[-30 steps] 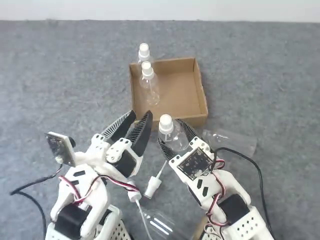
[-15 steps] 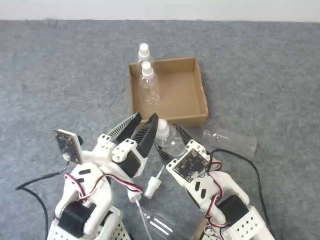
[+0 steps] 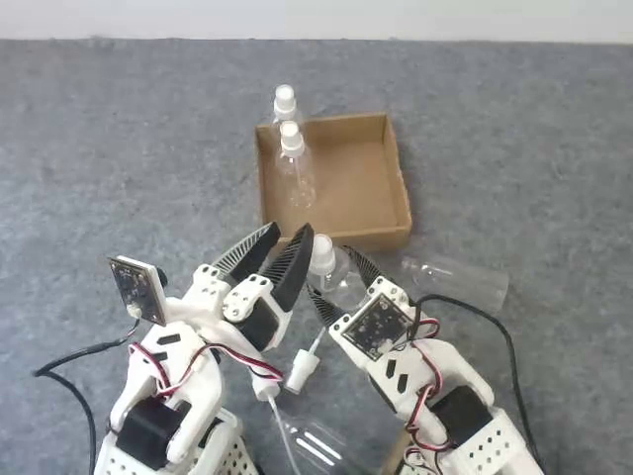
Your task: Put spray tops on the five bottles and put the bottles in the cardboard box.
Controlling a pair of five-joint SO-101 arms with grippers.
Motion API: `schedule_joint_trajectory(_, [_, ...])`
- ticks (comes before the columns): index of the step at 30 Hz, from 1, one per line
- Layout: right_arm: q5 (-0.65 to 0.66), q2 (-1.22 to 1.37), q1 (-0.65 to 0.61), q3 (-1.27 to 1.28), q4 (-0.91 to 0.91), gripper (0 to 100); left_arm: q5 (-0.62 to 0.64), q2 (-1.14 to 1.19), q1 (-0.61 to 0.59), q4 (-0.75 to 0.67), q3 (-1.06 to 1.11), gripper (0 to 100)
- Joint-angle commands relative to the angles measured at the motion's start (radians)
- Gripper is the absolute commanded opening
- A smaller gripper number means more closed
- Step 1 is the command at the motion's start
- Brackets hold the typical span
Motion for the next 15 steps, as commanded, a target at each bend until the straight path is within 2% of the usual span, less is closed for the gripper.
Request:
schedule_joint_trajectory(1, [0.009,-0.019,0.036,-0.011,-0.004,0.6,-0.012,-0.015,-0.002,0.048,-0.022,14])
schedule_joint_trajectory(5, [0.006,-0.019,0.041,-0.011,-0.001,0.6,-0.014,-0.015,-0.008,0.063,-0.03,14])
schedule_joint_trajectory(11, [0.002,-0.021,0.038,-0.018,-0.002,0.6,-0.012,-0.015,-0.14,0.026,-0.025,14])
schedule_joint_trajectory(15, [0.0,-0.021,0.035,-0.038,0.002,0.6,-0.012,-0.015,-0.141,0.021,-0.021,14])
